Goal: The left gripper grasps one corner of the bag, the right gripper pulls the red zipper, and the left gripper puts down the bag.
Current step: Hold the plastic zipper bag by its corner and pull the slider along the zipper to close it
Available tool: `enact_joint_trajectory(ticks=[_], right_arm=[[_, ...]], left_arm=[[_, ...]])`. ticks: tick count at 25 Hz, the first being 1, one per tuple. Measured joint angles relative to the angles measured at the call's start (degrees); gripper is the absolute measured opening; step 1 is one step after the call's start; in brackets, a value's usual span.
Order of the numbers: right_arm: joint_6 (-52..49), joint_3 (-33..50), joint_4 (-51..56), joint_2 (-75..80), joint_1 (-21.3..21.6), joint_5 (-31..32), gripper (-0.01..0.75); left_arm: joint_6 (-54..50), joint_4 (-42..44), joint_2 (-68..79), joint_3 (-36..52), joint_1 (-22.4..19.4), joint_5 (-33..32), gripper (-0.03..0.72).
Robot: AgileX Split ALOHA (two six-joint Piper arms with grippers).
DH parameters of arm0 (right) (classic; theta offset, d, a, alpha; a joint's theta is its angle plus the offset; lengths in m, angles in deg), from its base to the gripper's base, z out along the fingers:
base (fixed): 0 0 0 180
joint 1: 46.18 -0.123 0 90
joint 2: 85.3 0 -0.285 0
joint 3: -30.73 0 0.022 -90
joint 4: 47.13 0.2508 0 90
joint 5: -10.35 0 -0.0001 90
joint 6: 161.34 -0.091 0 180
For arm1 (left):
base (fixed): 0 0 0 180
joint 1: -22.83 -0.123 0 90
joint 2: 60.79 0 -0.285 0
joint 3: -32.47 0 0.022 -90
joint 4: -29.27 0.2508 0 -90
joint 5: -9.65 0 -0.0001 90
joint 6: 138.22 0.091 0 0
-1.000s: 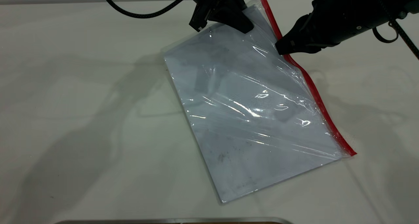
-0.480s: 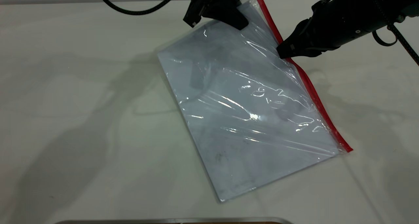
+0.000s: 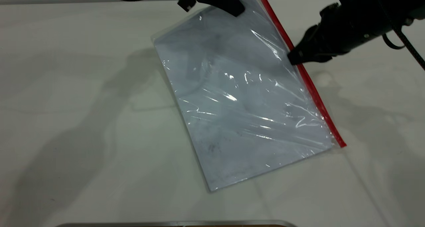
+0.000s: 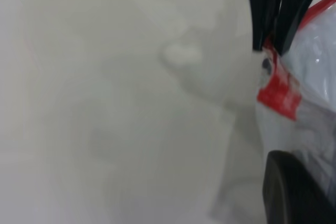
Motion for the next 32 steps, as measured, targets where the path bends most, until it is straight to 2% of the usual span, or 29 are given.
enact_joint_trajectory(ticks=[14, 26, 32], right_arm=[[-4.2, 0.5, -3.5, 0.3, 0.0, -1.4, 0.05], [-25.9, 2.7, -20.8, 0.3, 0.0, -1.6, 0.052], [-35.5, 4.4, -27.6, 0.3, 0.1, 1.3, 0.055]], left_arm=[[-2.8, 3.1, -0.1, -0.5, -1.1, 0.0, 0.052], [-4.1, 6.2, -0.2, -0.5, -1.6, 0.0, 0.052], [-4.5, 7.8, -0.3, -0.5, -1.6, 0.0, 0.052]])
